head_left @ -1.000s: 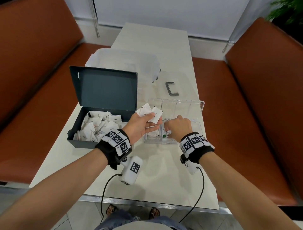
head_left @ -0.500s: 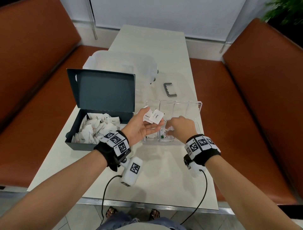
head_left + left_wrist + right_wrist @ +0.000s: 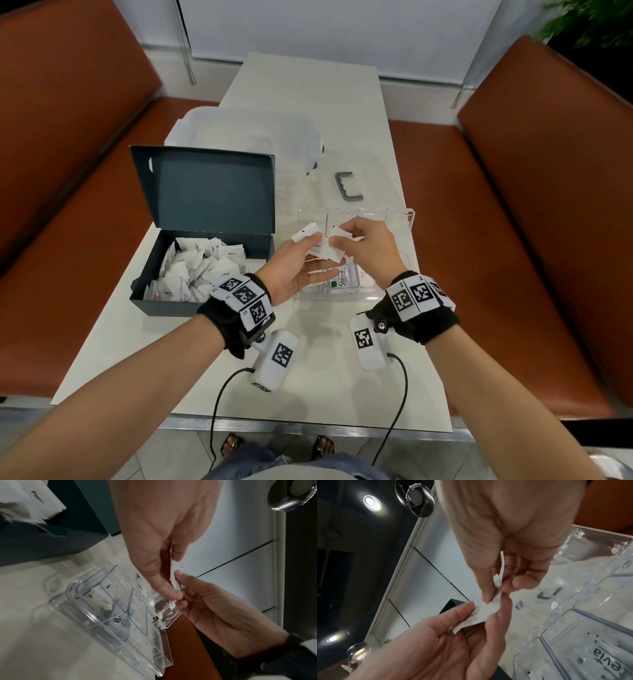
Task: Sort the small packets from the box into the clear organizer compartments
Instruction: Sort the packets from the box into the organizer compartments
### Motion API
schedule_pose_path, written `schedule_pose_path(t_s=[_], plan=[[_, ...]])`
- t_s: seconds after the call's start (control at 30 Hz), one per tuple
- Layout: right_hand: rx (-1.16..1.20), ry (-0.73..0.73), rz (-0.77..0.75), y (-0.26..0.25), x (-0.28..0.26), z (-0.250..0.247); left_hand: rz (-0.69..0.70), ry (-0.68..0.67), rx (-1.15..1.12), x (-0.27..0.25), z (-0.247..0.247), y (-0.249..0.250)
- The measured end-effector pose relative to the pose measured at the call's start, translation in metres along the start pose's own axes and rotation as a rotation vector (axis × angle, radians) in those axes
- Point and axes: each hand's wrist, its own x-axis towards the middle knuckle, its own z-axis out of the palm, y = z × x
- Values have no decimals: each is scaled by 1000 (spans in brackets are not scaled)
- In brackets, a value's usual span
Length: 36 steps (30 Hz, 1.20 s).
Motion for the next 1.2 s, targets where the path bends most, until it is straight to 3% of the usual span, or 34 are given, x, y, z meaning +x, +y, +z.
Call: schedule_pose_path(t_s=[0.2,0.27,0.4,0.5,0.77,0.9,1.07,1.2], plan=[[219,39,109,2,4,-12,47,115,77,4,-6,-3],[190,8,87,0,3,-14,63,107,49,4,-9,-3],[-44,-187,-66,-8,0,-22,102,87,89,4,-12,-1],[-67,-291,-95,-16,-1,-24,91,40,124,3,-14,2],[-318,-315,-255,-23,6,-21,-48,-117,215,-7,-13,8],[-390,-355,-311,-24,10,-12,-70,-168,262,-10,-9,10],[-459,-296,-446,-15,13,-2,-81,-210,315,-12,-5,11],[-406,-250,-359,-3,12,-2,-108,-174,175,-10,-4,12]])
